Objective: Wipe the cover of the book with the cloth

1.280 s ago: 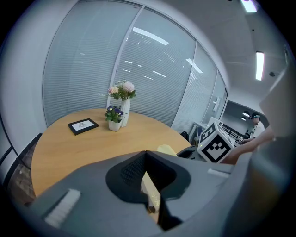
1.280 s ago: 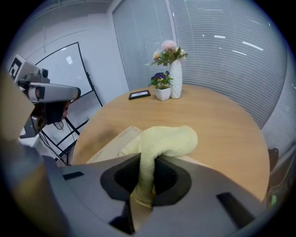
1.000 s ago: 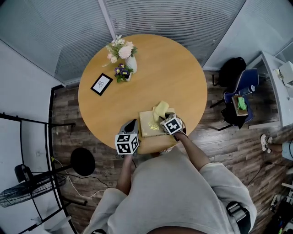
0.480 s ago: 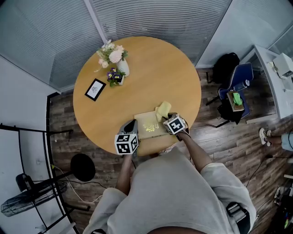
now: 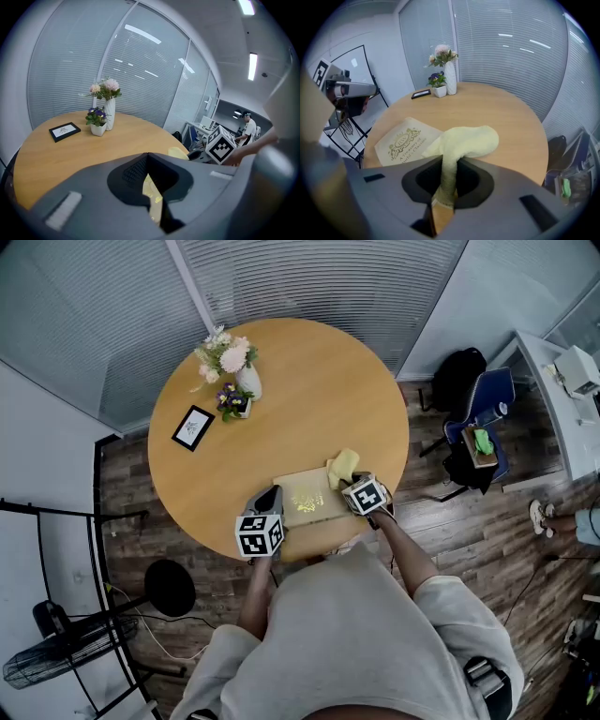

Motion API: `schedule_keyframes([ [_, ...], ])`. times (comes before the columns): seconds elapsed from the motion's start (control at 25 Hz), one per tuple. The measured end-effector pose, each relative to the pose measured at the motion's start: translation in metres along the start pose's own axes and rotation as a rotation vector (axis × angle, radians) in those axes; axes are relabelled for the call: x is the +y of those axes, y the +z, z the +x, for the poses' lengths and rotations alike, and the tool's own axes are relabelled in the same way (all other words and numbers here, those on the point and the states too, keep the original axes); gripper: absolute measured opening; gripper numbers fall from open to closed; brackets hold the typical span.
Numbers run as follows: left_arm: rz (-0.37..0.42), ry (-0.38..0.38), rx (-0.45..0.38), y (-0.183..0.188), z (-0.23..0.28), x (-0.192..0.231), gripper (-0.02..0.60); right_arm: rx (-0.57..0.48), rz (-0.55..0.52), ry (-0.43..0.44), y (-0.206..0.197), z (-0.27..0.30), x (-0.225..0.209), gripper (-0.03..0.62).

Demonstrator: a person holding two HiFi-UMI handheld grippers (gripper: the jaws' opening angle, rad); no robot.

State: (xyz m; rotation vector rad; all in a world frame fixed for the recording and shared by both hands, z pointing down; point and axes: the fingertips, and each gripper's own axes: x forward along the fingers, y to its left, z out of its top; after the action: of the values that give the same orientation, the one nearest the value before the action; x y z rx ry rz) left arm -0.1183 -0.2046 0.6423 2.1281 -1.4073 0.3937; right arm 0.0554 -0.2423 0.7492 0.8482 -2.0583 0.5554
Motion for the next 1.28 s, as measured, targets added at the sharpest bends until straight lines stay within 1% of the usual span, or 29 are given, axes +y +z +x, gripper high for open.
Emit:
schedule_keyframes([
  [0.4,-0.001,0.005,-0.006,-0.003,-0.008,0.003,0.006,0.001,-0.003,-0.074,-0.008,-0.018,-0.023,0.06],
  [0.64,-0.005,0.009,-0.006,-0.005,-0.012,0.003,0.006,-0.042,-0.031,-0.089,0.007,-0.036,-0.022,0.06],
  [0.76,-0.006,0.014,-0.007,-0.006,-0.015,0.004,0.006,-0.089,-0.045,-0.092,0.018,-0.041,-0.019,0.06],
  [1.0,-0.015,0.032,-0.012,-0.009,-0.024,0.011,0.006,-0.178,-0.079,-0.059,0.052,-0.056,0.007,0.06],
  [1.28,-0.032,0.065,-0.022,-0.013,-0.035,0.02,0.006,-0.258,-0.152,0.034,0.087,-0.057,0.062,0.06],
])
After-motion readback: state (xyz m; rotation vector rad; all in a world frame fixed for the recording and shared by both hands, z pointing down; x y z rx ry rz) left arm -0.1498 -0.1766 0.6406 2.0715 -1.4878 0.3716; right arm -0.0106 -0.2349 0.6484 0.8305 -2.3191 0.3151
